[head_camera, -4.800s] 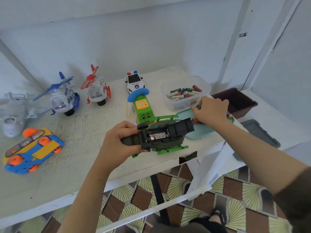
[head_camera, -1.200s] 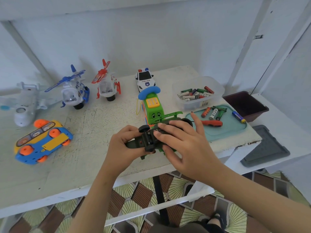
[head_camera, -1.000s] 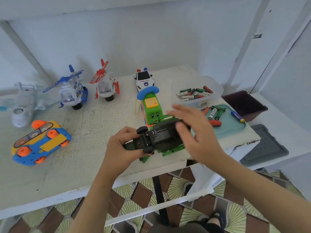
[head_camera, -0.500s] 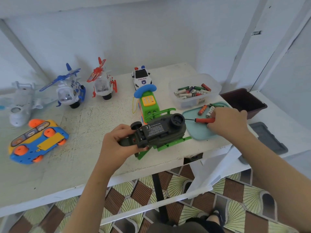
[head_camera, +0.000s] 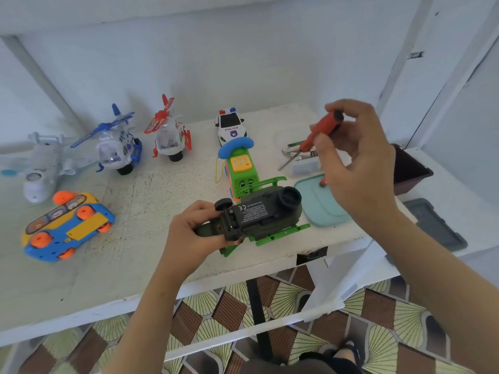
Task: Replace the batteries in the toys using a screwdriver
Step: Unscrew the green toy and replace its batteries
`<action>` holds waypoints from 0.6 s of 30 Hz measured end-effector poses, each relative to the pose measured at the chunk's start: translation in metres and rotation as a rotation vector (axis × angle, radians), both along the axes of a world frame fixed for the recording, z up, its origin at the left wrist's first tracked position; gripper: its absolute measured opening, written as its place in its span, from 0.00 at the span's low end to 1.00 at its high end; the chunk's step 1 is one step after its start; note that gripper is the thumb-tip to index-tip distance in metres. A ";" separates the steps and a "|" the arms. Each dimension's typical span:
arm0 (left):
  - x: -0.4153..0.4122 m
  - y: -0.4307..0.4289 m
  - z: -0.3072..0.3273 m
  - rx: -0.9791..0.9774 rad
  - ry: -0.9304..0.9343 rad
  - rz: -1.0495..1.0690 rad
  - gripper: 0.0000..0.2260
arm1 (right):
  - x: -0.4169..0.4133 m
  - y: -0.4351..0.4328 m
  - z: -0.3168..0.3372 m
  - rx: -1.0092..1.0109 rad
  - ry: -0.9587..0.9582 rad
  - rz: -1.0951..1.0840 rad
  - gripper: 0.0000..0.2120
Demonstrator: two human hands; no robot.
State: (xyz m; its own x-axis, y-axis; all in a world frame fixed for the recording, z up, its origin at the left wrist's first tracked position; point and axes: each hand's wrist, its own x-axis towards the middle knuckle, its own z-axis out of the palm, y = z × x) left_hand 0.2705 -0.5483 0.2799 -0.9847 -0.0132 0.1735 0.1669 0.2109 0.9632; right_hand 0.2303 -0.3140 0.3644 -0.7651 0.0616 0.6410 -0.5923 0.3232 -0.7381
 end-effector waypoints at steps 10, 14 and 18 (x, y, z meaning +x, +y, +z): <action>0.012 0.001 -0.005 -0.008 0.002 0.013 0.19 | 0.025 -0.036 0.003 -0.037 0.055 0.322 0.14; 0.011 0.001 -0.005 -0.034 0.005 0.022 0.20 | 0.027 -0.039 0.004 0.002 0.048 0.341 0.14; 0.009 0.001 -0.005 -0.062 0.017 0.052 0.20 | 0.028 -0.041 0.006 0.013 0.050 0.350 0.14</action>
State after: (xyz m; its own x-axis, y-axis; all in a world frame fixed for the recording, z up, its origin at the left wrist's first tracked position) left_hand 0.2794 -0.5472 0.2751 -0.9800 -0.0526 0.1921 0.1703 0.2792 0.9450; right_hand 0.2583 -0.3550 0.3708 -0.7058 -0.2078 0.6772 -0.7043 0.1033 -0.7023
